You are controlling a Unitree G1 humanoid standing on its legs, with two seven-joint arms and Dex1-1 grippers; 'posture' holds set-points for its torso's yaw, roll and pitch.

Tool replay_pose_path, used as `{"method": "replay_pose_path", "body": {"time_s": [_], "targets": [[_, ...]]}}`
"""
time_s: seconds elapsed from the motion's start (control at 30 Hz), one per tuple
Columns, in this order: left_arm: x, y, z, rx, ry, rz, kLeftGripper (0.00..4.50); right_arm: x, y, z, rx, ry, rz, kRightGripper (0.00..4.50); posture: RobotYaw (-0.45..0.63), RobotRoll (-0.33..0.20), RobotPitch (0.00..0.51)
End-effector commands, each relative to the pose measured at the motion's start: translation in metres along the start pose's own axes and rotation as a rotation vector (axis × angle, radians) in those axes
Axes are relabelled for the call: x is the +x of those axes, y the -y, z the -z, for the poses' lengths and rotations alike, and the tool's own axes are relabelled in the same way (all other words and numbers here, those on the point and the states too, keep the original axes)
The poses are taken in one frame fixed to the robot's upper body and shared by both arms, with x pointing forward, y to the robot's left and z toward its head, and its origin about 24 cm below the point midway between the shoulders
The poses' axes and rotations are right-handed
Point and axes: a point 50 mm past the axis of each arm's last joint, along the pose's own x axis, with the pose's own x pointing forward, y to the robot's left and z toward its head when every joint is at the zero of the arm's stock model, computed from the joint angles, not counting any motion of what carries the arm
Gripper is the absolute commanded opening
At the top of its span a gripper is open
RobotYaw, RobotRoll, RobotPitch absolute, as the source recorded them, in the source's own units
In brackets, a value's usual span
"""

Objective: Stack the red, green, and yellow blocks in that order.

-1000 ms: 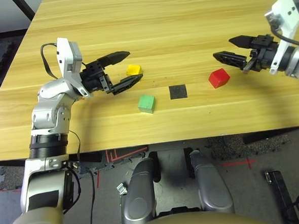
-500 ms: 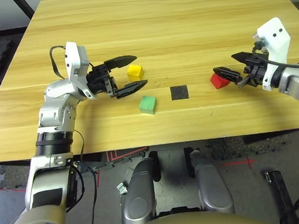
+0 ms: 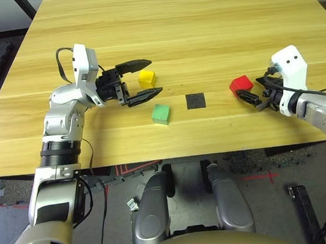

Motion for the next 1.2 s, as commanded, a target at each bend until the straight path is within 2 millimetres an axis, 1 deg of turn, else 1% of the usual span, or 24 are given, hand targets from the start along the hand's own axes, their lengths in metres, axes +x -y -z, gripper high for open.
{"method": "replay_pose_path", "body": {"time_s": [0.03,0.1,0.17,0.23,0.27,0.3,0.37,0.4,0.6,0.67,0.77,0.87,0.97,1.03,1.2], "targets": [[0.001,0.003,0.004,-0.005,-0.013,0.004,4.47,0.004,-0.004,0.005,0.003,-0.01,-0.009,4.5,0.25,0.011,0.295],[0.001,0.003,0.004,-0.004,-0.012,0.002,4.47,0.006,-0.005,0.005,-0.001,-0.008,-0.011,4.5,0.25,0.013,0.294],[0.002,0.003,0.004,-0.003,-0.009,-0.003,4.5,0.007,-0.005,0.004,-0.005,-0.005,-0.01,4.1,0.26,0.013,0.295],[0.001,0.002,0.003,-0.002,-0.005,-0.018,4.5,0.009,-0.005,0.002,-0.009,0.001,-0.014,3.56,0.26,0.013,0.295],[0.001,0.002,0.003,-0.003,-0.003,-0.024,4.5,0.009,-0.006,0.001,-0.011,0.003,-0.016,3.17,0.26,0.016,0.297],[0.001,0.002,0.003,-0.006,-0.001,-0.028,4.5,0.01,-0.006,0.0,-0.019,0.005,-0.02,2.92,0.27,0.016,0.296],[0.002,0.004,0.004,-0.008,-0.001,-0.029,4.5,0.011,-0.007,0.0,-0.046,0.008,-0.03,2.11,0.27,0.016,0.296],[0.002,0.005,0.004,-0.008,-0.001,-0.028,4.5,0.012,-0.008,-0.001,-0.059,0.011,-0.035,2.04,0.27,0.018,0.298],[0.002,0.007,0.005,-0.013,-0.004,-0.036,4.5,0.015,-0.009,-0.003,-0.128,0.018,-0.071,2.04,0.28,0.021,0.301],[0.001,0.006,0.005,-0.012,-0.005,-0.045,4.5,0.017,-0.014,-0.017,-0.172,0.074,-0.173,2.04,0.29,0.022,0.3],[0.001,0.005,0.005,-0.01,-0.004,-0.053,4.5,0.016,-0.02,-0.047,-0.29,0.168,-0.38,2.04,0.29,0.02,0.296],[0.002,0.005,0.004,-0.007,-0.002,-0.056,4.5,0.015,-0.018,-0.062,-0.357,0.179,-0.516,2.04,0.31,0.018,0.291],[0.001,0.006,0.003,-0.003,0.001,-0.061,4.5,0.016,-0.017,-0.066,-0.421,0.146,-0.635,2.04,0.32,0.017,0.291],[-0.001,0.007,0.002,0.0,-0.001,-0.063,4.5,0.018,-0.014,-0.063,-0.461,0.1,-0.708,2.04,0.33,0.021,0.293],[-0.004,0.009,-0.001,-0.001,-0.011,-0.053,4.5,0.028,-0.004,-0.057,-0.545,0.038,-0.786,2.04,0.36,0.027,0.295]]}}
